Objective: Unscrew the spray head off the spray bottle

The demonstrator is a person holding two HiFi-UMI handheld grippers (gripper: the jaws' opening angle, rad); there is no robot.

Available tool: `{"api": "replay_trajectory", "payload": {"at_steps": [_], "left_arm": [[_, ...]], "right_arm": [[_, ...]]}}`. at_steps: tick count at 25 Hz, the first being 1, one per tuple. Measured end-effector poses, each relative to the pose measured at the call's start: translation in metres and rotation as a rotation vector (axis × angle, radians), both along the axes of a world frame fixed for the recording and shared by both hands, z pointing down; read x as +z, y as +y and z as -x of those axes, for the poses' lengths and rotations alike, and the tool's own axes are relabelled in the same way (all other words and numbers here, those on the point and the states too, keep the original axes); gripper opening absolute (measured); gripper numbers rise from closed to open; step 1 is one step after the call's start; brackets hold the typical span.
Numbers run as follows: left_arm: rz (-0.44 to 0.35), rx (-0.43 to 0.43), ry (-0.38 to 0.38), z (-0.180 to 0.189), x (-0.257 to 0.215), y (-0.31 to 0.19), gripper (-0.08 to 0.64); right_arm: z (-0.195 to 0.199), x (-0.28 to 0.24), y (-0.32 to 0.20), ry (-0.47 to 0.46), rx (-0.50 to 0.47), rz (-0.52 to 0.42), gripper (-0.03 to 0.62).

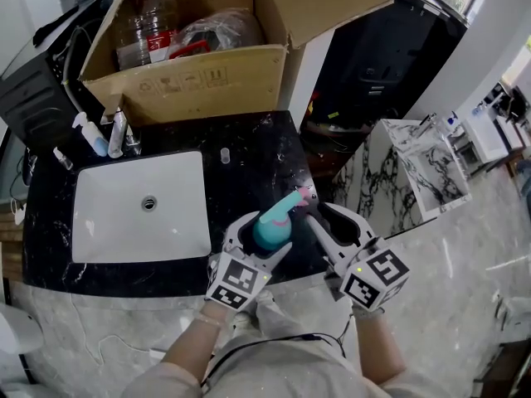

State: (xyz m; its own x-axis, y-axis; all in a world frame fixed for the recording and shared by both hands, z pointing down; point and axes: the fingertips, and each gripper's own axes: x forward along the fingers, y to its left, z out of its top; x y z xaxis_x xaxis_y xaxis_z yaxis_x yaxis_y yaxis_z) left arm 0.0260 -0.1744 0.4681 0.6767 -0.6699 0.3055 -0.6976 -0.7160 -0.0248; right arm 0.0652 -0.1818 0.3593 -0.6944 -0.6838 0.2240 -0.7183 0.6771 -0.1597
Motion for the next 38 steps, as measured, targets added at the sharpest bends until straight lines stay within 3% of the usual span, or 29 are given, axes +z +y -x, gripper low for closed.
{"api": "replay_trajectory", "payload": {"at_steps": [2, 4, 5, 12, 17, 22, 24, 38], "left_arm": [[0.001, -0.004, -0.001, 0.001, 0.001, 0.000, 0.360], [0.003, -0.007, -0.003, 0.001, 0.001, 0.000, 0.359], [0.004, -0.008, -0.005, 0.001, 0.002, 0.001, 0.359], [0.003, -0.019, -0.016, 0.001, 0.002, 0.001, 0.357], [0.001, -0.022, -0.023, 0.001, 0.003, 0.001, 0.356], [0.000, -0.029, -0.028, 0.001, 0.004, 0.002, 0.356], [0.002, -0.031, -0.027, 0.001, 0.004, 0.002, 0.356], [0.013, -0.038, -0.019, 0.002, 0.005, 0.002, 0.351]], "right_arm": [[0.016, -0.002, 0.011, -0.038, -0.076, 0.010, 0.144], [0.031, 0.003, 0.015, -0.045, -0.129, 0.028, 0.237], [0.036, 0.006, 0.015, -0.037, -0.139, 0.032, 0.250], [0.060, 0.014, 0.015, 0.013, -0.160, 0.005, 0.336], [0.073, 0.019, 0.013, 0.100, -0.120, -0.059, 0.360], [0.077, 0.020, 0.005, 0.079, -0.021, -0.023, 0.359], [0.074, 0.020, 0.003, 0.087, 0.006, -0.017, 0.314], [0.030, 0.012, 0.008, 0.018, 0.034, -0.010, 0.216]]}}
